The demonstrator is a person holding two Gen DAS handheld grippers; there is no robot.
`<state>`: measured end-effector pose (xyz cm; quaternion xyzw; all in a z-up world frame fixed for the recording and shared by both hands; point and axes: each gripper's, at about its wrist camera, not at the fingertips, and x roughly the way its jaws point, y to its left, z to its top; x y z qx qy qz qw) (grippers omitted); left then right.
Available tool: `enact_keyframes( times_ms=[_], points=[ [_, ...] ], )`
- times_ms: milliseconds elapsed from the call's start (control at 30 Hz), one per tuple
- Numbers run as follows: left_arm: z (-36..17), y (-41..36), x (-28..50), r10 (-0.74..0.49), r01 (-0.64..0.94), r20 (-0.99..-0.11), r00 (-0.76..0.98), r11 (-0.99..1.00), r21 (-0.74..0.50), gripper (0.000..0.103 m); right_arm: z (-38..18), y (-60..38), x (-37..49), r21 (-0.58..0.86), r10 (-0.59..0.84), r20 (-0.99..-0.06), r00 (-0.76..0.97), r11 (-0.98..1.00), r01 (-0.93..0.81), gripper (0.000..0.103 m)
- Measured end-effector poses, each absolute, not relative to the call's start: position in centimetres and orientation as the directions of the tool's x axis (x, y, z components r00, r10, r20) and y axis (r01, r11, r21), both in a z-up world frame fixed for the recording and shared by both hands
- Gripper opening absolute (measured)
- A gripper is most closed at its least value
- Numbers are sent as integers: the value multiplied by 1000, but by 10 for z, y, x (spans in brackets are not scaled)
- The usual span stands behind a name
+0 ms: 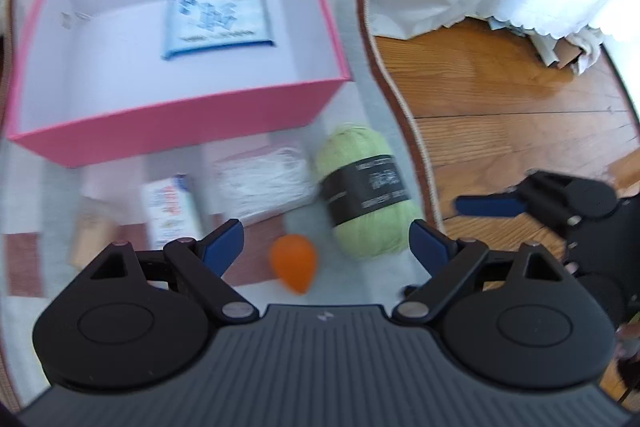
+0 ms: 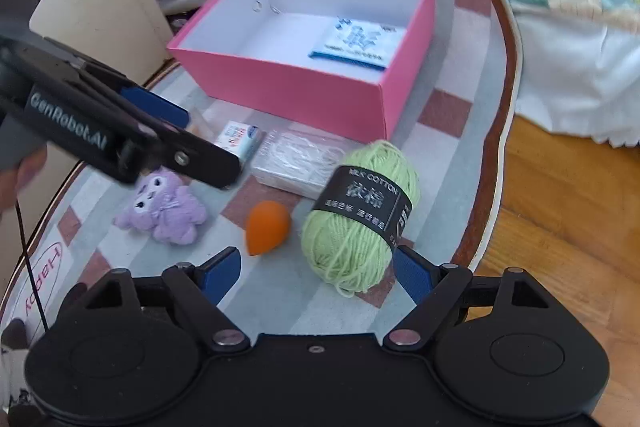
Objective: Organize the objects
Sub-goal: 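Withdraw the left tool and move it to the green yarn ball, then close the left gripper on the green yarn ball and lift it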
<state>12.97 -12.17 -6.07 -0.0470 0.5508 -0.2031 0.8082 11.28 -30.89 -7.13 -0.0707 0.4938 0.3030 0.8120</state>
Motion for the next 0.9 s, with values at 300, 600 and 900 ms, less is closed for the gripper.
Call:
enact_keyframes(
  times_ms=[300,600,900],
  points=[
    [-111,-138,163,-454,147,-852,261,891,-430,79,-108,-305,141,210,402,-865,300,834,-510,87],
    [-154,-142,169,-557,18,-802,214,824,-567,58,-143,-302,159,284,397,-892,216,865,-414,78],
    [-99,-152,143,-596,193,-772,219,802,-565,54,-105,-308,128,255,372,-885,281,891,-376,60]
  ],
)
